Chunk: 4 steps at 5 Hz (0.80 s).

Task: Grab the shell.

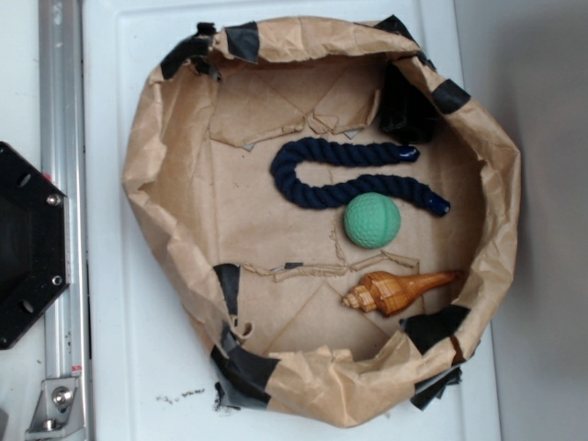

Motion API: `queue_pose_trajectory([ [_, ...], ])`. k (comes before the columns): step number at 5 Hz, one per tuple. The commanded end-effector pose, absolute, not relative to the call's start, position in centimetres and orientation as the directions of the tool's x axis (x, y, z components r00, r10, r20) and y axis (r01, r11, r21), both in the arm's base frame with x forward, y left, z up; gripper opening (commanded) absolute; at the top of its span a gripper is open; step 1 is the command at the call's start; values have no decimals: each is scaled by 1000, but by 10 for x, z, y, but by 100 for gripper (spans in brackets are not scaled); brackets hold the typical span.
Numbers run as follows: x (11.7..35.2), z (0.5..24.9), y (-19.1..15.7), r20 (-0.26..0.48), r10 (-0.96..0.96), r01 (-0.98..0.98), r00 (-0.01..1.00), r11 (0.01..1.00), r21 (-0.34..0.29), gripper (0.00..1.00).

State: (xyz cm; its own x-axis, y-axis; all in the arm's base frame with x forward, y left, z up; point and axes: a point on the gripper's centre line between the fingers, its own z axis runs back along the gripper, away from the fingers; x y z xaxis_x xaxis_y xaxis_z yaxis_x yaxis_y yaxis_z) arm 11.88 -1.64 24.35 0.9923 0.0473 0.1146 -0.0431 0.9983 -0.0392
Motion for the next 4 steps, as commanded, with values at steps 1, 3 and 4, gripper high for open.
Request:
queue_pose_trajectory([
  [1,119,243,-16,115,47,-43,992,998,-39,100],
  [3,213,208,0,247,297,-280,923,955,-99,100],
  [4,238,188,5,332,516,-492,790,856,-159,100],
])
